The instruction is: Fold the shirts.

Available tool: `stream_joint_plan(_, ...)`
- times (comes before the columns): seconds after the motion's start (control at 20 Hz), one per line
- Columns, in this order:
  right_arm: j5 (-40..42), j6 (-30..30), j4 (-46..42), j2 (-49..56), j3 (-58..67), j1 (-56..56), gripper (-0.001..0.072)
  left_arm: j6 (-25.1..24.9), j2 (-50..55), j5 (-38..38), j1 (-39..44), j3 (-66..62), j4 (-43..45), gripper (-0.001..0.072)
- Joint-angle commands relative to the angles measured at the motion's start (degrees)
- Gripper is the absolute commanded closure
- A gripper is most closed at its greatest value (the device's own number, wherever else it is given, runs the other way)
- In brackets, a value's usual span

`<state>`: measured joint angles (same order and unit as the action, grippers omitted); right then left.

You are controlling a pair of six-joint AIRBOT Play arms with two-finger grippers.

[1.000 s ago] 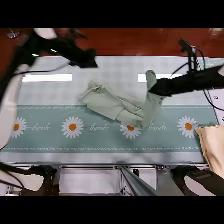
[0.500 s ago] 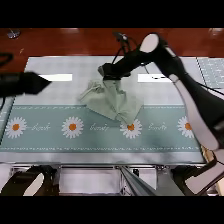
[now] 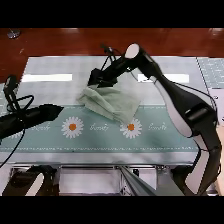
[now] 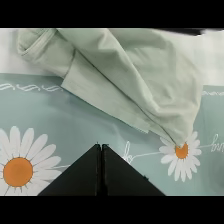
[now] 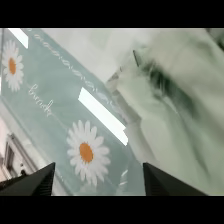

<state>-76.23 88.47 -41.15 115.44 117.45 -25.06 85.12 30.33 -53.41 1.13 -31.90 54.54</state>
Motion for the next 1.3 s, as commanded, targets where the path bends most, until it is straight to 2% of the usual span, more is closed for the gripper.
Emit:
stream_joint_plan(0.0,-13.9,-1.7,-0.3,-7.1,0.4,9.0,0.0085,0.2,1.4,2.4,0.0,2.0,-0.5,0.0680)
stream_joint_plan(0.1,-19.9,-4.1,-9.6,-15.3,-0.5,15.5,0.0085,0.2,1.7,2.4,0.0,2.0,-0.5,0.0680)
stream_joint_plan(0.15,-20.3,-5.4,-15.8,-19.8,-3.3,18.1,0.0085,0.2,1.8,2.4,0.0,2.0,-0.5,0.0680)
stream_joint_plan(0.25,-14.5,-4.3,-24.4,-30.1,-15.4,23.3,0.0085,0.2,1.8,2.3,0.0,2.1,-0.5,0.0681)
stream_joint_plan(0.3,-7.9,-3.4,-24.5,-36.0,-25.3,25.8,0.0085,0.2,1.8,2.0,0.0,2.1,-0.5,0.0680)
stream_joint_plan(0.4,6.5,0.9,-24.0,-46.7,-46.8,28.8,0.0085,0.2,1.8,1.7,0.0,2.3,-0.6,0.0680)
stream_joint_plan(0.5,21.1,5.5,-18.3,-55.2,-68.8,29.4,0.0085,0.3,1.8,1.8,0.4,3.1,-0.6,0.0680)
stream_joint_plan(0.55,26.4,5.5,-12.7,-56.8,-76.3,29.1,0.0085,0.3,1.8,1.8,0.8,3.6,-0.6,0.0680)
stream_joint_plan(0.65,32.9,1.7,-1.5,-55.7,-84.9,27.4,0.0085,1.2,1.8,2.0,1.6,4.8,-0.9,0.0681)
stream_joint_plan(0.85,31.4,-7.8,9.0,-44.5,-82.6,20.3,0.0085,1.1,1.8,3.5,2.1,7.3,-2.5,0.0680)
stream_joint_plan(1.1,23.2,-9.7,9.2,-29.2,-70.6,15.6,0.0086,1.1,1.8,3.9,2.1,7.8,-2.8,0.0681)
stream_joint_plan(1.25,20.5,-9.5,9.2,-23.0,-64.6,13.8,0.0135,1.1,1.8,4.0,2.1,7.8,-2.8,0.0680)
